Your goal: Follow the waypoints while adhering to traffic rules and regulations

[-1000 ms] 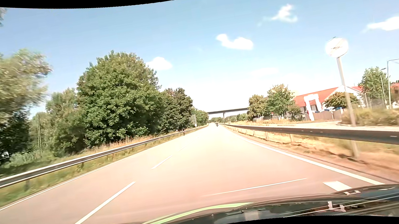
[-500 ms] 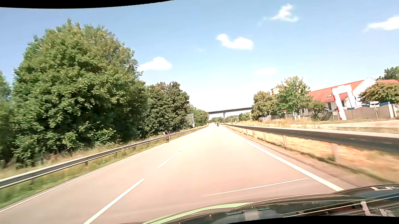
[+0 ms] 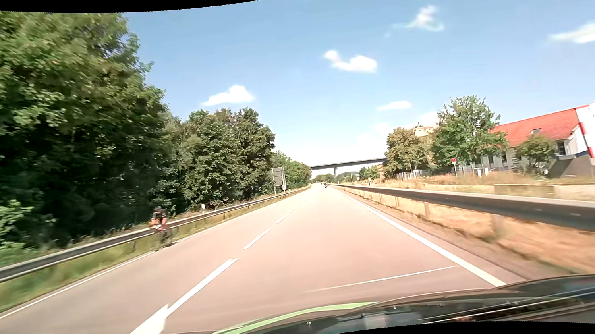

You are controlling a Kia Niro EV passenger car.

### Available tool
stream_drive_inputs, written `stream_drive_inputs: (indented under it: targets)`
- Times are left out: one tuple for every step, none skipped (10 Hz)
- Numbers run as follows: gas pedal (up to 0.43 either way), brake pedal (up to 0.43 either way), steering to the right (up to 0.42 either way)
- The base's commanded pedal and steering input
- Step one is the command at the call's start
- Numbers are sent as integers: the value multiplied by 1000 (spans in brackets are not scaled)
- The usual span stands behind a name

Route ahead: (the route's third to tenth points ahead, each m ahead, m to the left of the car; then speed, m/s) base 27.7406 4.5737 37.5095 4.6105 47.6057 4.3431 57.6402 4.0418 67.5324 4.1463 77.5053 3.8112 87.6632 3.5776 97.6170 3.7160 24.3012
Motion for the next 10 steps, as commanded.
stream_drive_inputs:
  targets:
    - [311, 0, -1]
    - [299, 0, -1]
    - [287, 0, -1]
    - [268, 0, 0]
    - [248, 0, 0]
    - [240, 0, -1]
    - [220, 0, 0]
    - [220, 0, -1]
    - [220, 0, -1]
    - [220, 0, 0]
